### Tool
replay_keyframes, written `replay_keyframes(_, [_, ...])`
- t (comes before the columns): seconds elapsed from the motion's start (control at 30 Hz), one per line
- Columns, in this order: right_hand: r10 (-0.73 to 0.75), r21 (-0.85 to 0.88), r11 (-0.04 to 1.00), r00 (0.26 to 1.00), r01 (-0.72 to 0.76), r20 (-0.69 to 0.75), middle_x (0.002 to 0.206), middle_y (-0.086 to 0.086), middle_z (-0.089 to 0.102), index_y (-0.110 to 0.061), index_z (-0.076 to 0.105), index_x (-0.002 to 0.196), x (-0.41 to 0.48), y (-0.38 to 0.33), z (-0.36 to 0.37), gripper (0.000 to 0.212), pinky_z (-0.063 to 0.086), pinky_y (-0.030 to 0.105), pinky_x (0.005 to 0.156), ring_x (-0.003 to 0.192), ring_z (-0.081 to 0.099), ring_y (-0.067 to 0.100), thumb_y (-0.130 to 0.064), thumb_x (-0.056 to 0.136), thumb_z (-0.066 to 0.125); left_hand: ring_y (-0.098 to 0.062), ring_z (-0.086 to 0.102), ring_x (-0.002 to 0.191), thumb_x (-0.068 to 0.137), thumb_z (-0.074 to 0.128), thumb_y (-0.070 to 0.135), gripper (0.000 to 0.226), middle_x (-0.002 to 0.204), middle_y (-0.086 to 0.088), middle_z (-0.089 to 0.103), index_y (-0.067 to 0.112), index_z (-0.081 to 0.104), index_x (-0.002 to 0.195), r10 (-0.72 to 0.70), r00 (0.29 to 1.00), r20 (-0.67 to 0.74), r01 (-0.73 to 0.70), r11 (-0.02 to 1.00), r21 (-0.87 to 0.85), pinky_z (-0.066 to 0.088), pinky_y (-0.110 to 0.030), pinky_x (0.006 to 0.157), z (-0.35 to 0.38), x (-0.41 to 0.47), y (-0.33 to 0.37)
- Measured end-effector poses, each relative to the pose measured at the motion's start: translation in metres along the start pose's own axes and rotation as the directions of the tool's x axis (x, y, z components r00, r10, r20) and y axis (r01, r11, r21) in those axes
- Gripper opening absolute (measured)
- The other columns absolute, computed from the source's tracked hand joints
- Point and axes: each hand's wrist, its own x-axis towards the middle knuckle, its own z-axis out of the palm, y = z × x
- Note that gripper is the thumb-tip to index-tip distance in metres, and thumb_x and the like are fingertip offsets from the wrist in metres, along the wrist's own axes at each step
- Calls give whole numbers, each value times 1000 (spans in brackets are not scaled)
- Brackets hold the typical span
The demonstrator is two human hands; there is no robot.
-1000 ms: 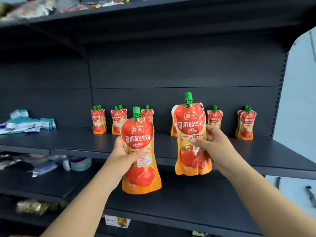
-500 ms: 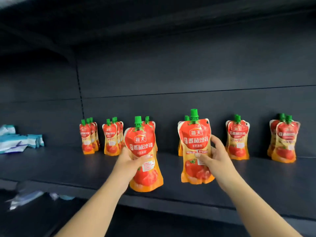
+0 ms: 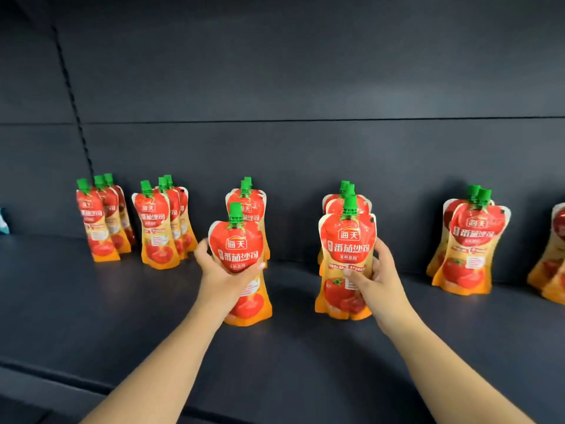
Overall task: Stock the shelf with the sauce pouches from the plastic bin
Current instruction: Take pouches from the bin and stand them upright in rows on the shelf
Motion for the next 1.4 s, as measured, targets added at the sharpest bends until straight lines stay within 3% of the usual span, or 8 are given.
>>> replay_keyframes(0.07, [23,-34,999,1000,-24,-19,120,-2,59,-37,38,120,-2,8,2,52,49,39,95,113,56,16,-8,85,63,-9,39,112,66,77,0,100,126,4,31,16,9,139,90,996,0,-90,992,85,38,-26,88,0,-2,-15])
replay_keyframes(0.17, [39,-156,987,999,-42,-20,105,-20,54,-32,33,119,-10,9,3,53,47,13,73,99,55,1,-9,83,65,-6,32,117,66,77,0,103,138,-3,27,13,8,141,129,991,34,-133,970,205,34,-26,93,-6,-3,-23])
replay_keyframes(0.3, [111,-415,901,992,-124,-56,103,-15,51,-20,33,129,-15,12,1,67,47,27,86,100,52,9,-12,76,73,-15,36,125,69,78,14,96,141,-3,31,17,16,141,-18,984,179,-54,919,391,34,-31,98,-24,-2,-28])
replay_keyframes(0.4, [106,-502,854,991,-135,-85,106,-9,51,-16,35,129,-8,13,1,65,45,27,82,98,52,12,-13,77,73,-19,44,124,75,73,21,81,129,3,42,16,22,137,-115,950,289,-36,883,469,38,-31,95,-32,4,-29])
replay_keyframes(0.73, [83,-444,877,968,-185,-239,122,-1,55,-16,33,135,40,35,9,63,46,33,91,115,53,20,-13,82,67,-27,44,125,77,71,25,75,137,-8,44,12,27,137,-74,973,219,-44,870,490,40,-38,96,-16,85,-58])
replay_keyframes(1.03, [16,-466,873,964,-142,-264,114,-10,53,-18,45,127,50,47,9,51,44,32,95,109,47,7,-17,82,68,-26,42,128,80,68,26,74,139,-6,43,15,26,139,-61,973,222,-51,882,468,38,-40,101,-8,108,-72])
replay_keyframes(1.2, [-49,-597,792,962,-127,-269,135,3,45,-12,49,126,55,51,6,53,35,27,99,127,40,18,-22,79,70,-25,40,128,77,70,27,78,139,-8,40,18,26,142,-80,962,260,-61,869,491,37,-39,102,-11,119,-78])
replay_keyframes(1.4, [30,-511,843,963,-168,-267,123,-2,56,-16,48,126,55,48,9,52,39,25,88,107,47,8,-22,79,70,-24,37,130,78,70,25,77,141,-7,37,20,26,141,-68,953,295,-82,879,469,34,-39,104,-14,122,-77])
